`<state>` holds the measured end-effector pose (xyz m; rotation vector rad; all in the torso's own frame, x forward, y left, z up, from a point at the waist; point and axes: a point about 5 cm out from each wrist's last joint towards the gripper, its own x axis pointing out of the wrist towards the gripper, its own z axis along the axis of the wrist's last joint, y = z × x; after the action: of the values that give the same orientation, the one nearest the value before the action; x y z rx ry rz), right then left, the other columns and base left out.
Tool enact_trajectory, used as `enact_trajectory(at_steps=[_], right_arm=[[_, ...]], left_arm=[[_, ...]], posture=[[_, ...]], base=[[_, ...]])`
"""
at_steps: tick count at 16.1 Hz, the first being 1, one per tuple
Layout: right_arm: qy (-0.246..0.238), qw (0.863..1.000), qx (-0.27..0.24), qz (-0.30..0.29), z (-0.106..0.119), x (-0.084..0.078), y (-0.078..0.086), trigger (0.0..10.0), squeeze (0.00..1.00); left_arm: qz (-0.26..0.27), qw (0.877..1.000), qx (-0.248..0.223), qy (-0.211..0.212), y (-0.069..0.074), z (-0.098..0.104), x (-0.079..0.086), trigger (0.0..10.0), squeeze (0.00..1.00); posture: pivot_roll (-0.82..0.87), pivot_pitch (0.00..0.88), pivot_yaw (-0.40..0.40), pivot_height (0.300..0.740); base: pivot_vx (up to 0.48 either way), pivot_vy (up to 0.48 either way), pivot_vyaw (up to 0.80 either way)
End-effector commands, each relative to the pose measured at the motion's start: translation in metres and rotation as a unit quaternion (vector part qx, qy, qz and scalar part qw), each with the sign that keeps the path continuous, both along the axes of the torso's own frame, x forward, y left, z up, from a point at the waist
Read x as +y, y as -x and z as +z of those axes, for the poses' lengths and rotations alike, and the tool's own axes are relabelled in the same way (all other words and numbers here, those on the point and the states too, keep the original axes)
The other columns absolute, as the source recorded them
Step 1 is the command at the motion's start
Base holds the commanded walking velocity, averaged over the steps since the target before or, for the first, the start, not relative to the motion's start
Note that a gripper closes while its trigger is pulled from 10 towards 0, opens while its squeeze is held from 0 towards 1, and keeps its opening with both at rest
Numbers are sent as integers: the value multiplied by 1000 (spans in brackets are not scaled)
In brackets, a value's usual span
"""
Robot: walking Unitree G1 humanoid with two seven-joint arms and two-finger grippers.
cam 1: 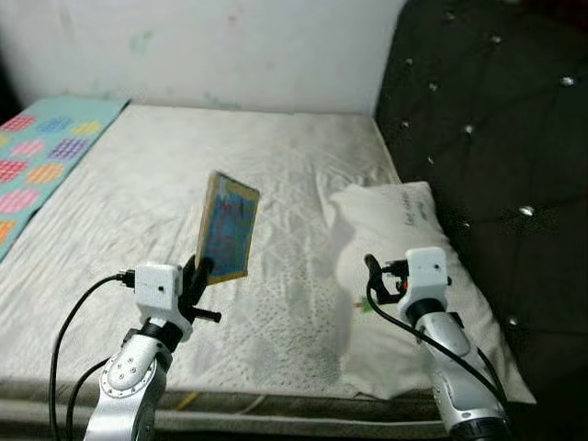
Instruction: Clean up the room
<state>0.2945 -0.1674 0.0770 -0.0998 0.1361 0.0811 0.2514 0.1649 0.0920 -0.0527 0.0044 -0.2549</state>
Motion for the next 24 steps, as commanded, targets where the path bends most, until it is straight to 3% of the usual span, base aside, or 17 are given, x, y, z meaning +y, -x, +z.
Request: enact_trajectory(at_steps=[1, 21, 22, 24], right_arm=[[1, 1000, -7, -18, 4, -11, -1, 10000, 0], [8, 1000, -3, -11, 4, -9, -2, 10000, 0], [9, 1000, -4, -11, 4, -10, -2, 10000, 0], [12, 1000, -7, -14, 6, -13, -2, 10000, 0]], left_arm=[[-22, 999, -27, 8, -4, 11, -11, 10000, 0], [9, 1000, -5, 3, -7, 6, -7, 10000, 0], [21, 999, 19, 36, -11, 3, -2, 10000, 0], [73, 985, 62, 145, -21, 2, 16, 10000, 0]], posture=[[-94, 0, -20, 740], [-93, 0, -25, 740], [-95, 0, -27, 740], [-96, 0, -33, 740]], base=[[322, 0, 0], [29, 0, 80], [0, 0, 0], [0, 0, 0]])
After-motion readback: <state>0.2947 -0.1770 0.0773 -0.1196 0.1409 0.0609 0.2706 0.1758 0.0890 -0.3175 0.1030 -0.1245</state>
